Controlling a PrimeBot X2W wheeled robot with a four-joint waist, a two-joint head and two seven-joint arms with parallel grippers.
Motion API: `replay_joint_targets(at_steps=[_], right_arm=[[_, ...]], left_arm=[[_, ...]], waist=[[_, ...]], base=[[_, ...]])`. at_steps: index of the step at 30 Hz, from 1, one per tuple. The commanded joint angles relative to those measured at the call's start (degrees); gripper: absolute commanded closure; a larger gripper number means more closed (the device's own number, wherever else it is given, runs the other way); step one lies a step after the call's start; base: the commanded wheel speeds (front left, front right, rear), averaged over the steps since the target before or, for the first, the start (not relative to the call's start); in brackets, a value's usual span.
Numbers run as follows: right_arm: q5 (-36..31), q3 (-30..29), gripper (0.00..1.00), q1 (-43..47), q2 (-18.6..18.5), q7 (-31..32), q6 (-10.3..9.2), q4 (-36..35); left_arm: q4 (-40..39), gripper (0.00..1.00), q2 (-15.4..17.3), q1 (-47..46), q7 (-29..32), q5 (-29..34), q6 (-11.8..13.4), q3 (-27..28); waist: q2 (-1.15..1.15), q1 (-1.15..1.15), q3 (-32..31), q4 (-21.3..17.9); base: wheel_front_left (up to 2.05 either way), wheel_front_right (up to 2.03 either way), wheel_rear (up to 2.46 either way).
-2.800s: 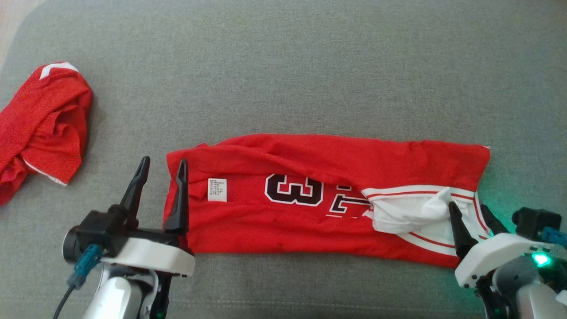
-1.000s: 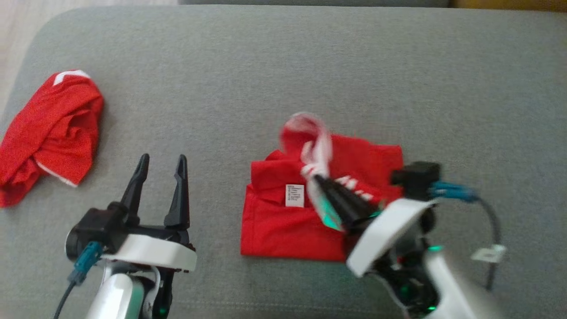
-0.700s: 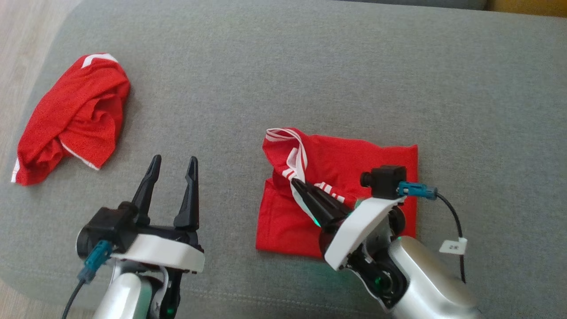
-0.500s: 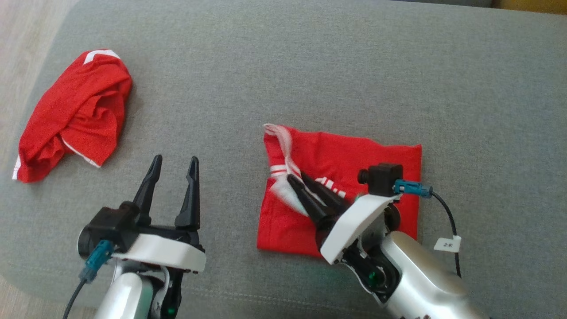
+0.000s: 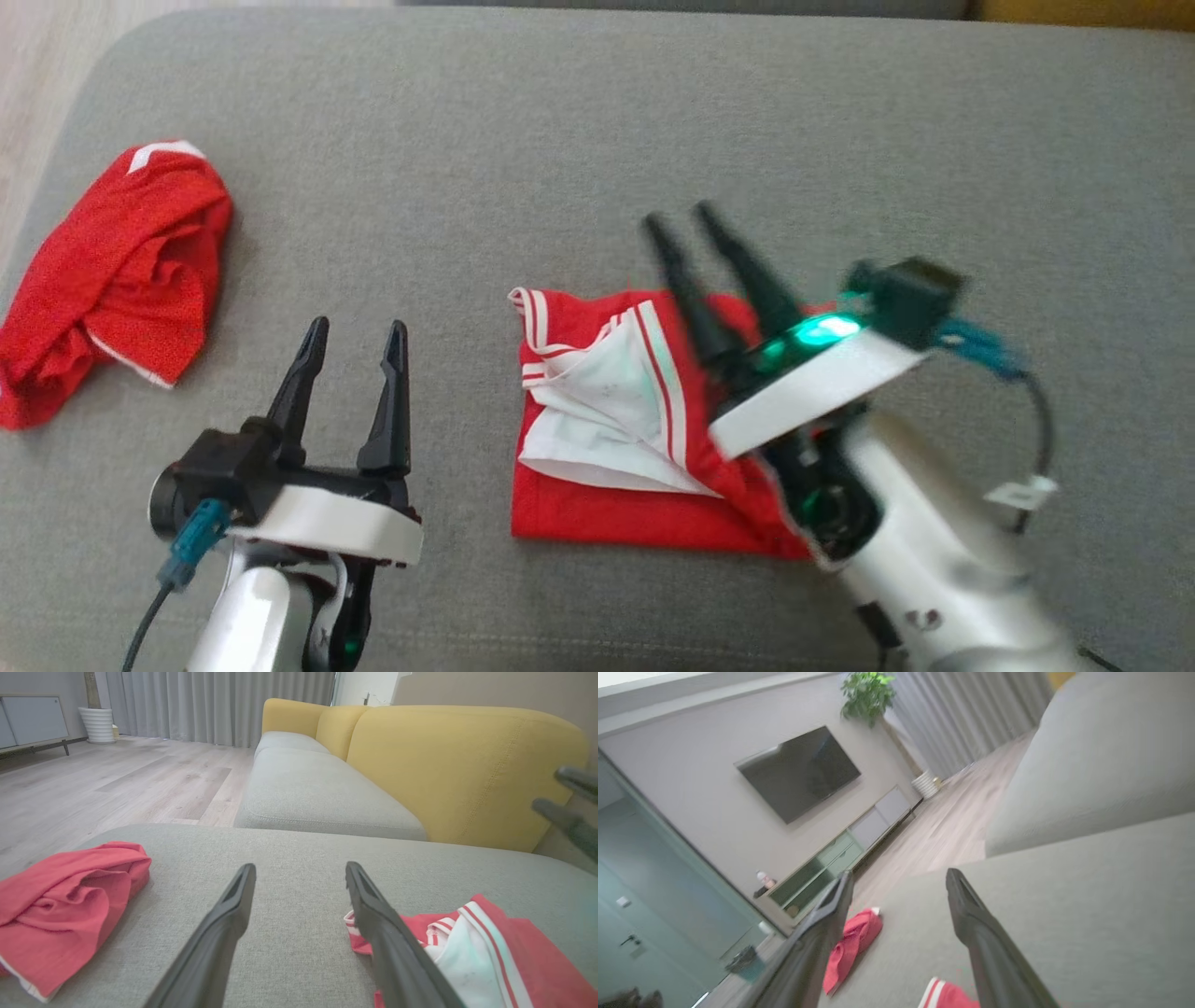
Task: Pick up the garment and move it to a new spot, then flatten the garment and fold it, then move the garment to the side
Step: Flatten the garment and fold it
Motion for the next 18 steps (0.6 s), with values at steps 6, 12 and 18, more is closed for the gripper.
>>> replay_joint_targets(at_steps=[6, 12, 18], right_arm=[[-12.3, -17.0, 0.0, 7.9, -0.3, 0.8, 0.39, -9.5], [-23.8, -29.2, 0.0, 16.9, -1.6, 5.2, 0.39, -17.5], [-32.1, -35.2, 0.0, 24.2, -1.8, 9.0, 0.39, -25.1]], left_arm=[[-1.6, 0.0, 1.6, -0.2, -0.6, 0.6, 0.4, 2.2], [-1.7, 0.0, 2.3, 0.5, 0.1, 0.5, 0.6, 2.2], [-1.8, 0.0, 3.1, 1.4, 0.9, 0.5, 1.0, 2.1]], waist=[[0.0, 0.0, -2.1, -2.4], [0.0, 0.0, -3.2, -3.3], [0.0, 0.0, -4.0, -3.6]], base=[[0.0, 0.0, 0.0], [0.0, 0.0, 0.0], [0.0, 0.0, 0.0]])
